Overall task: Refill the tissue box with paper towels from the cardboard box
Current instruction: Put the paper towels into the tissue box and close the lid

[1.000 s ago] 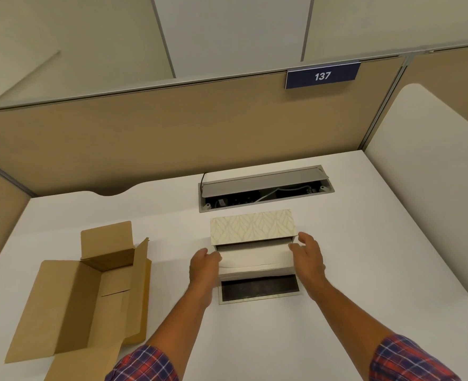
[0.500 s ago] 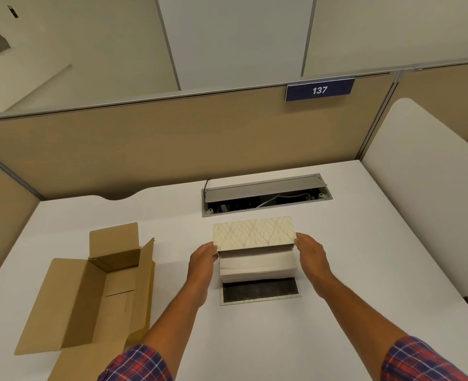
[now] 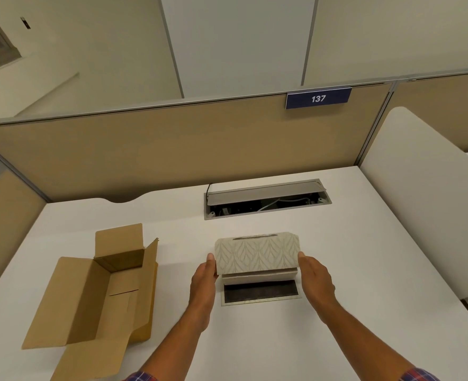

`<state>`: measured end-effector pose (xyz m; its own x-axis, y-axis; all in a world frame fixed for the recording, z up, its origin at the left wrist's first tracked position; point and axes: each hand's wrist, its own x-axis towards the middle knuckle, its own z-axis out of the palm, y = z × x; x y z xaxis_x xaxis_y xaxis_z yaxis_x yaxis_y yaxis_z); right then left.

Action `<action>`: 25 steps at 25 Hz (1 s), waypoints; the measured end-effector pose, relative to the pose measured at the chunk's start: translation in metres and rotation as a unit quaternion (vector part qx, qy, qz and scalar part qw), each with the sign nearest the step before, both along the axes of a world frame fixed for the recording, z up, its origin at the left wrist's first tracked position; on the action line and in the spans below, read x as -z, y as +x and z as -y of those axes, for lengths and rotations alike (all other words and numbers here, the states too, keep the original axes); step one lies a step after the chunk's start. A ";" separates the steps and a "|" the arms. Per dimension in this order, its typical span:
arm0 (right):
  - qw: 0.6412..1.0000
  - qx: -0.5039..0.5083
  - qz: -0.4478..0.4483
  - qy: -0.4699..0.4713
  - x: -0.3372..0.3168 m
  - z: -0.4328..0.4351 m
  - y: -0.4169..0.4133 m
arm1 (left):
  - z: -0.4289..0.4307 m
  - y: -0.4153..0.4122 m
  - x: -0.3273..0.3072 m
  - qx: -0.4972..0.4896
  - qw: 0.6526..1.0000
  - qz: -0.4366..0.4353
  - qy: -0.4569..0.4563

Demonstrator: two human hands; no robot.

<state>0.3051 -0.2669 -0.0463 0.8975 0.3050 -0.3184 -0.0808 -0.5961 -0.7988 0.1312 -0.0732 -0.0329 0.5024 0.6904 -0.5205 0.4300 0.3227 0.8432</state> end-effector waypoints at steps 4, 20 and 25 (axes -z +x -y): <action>0.999 0.019 0.016 -0.045 0.010 0.007 -0.014 | 0.009 -0.005 -0.002 -0.007 1.000 -0.017 -0.006; 0.988 -0.029 -0.019 -0.149 0.052 0.022 -0.030 | 0.033 -0.015 0.010 0.023 0.994 -0.103 0.004; 0.985 -0.046 -0.007 -0.167 0.061 0.027 -0.028 | 0.035 -0.016 0.018 0.038 0.992 -0.116 0.011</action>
<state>0.2771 -0.2935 -0.1076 0.8655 0.2604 -0.4279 -0.0247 -0.8311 -0.5556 0.1152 -0.1079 -0.0509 0.4211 0.6680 -0.6136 0.6362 0.2646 0.7247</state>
